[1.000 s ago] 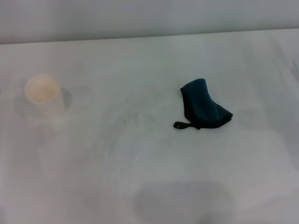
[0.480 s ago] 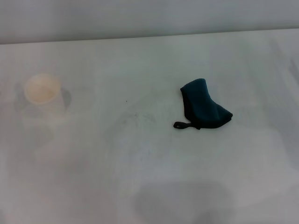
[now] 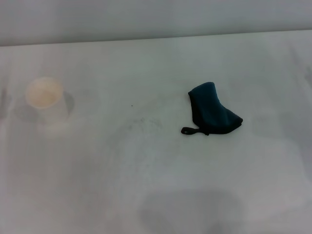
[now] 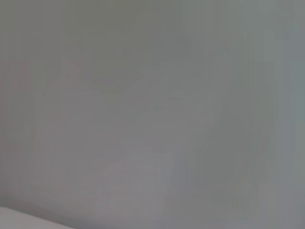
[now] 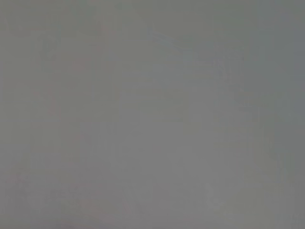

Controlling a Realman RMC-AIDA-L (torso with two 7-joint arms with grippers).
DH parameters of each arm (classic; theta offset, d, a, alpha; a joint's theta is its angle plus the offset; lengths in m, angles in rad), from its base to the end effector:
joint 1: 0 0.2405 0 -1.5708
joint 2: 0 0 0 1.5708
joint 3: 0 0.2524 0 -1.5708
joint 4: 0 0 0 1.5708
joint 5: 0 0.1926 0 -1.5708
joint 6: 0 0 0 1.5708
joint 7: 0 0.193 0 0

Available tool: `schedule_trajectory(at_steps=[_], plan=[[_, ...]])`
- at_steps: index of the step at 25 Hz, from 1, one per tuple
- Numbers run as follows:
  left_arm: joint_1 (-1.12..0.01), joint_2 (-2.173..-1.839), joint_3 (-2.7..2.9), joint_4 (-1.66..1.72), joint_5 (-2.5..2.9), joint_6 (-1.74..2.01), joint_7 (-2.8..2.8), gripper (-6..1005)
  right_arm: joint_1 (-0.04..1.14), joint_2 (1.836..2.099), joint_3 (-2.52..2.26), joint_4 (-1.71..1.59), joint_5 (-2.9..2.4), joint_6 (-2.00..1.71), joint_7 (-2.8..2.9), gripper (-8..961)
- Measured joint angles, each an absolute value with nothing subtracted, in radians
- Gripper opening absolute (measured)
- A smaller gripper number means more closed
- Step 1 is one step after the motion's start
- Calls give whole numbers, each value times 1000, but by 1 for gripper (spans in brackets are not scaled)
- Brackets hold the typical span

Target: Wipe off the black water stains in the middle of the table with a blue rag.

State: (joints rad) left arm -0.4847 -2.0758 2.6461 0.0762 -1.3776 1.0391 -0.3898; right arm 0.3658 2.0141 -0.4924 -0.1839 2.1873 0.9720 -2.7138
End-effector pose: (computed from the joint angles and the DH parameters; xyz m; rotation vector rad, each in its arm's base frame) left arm -0.3519 0.3766 0.0058 -1.4089 -0.8856 -0.7297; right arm 0.4098 0.3535 0.0728 -1.4584 0.7093 0.4534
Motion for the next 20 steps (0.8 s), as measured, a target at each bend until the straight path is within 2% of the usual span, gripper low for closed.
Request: schedule_trajectory(at_steps=[7, 20], plan=[[-449, -2078, 2646, 87, -1370, 1101, -397, 888, 367, 2014, -449, -182, 2190, 1007, -2714, 870], [-472, -2076, 2640, 89, -1372, 1104, -399, 889, 367, 2014, -441, -162, 2194, 1030, -2709, 870]])
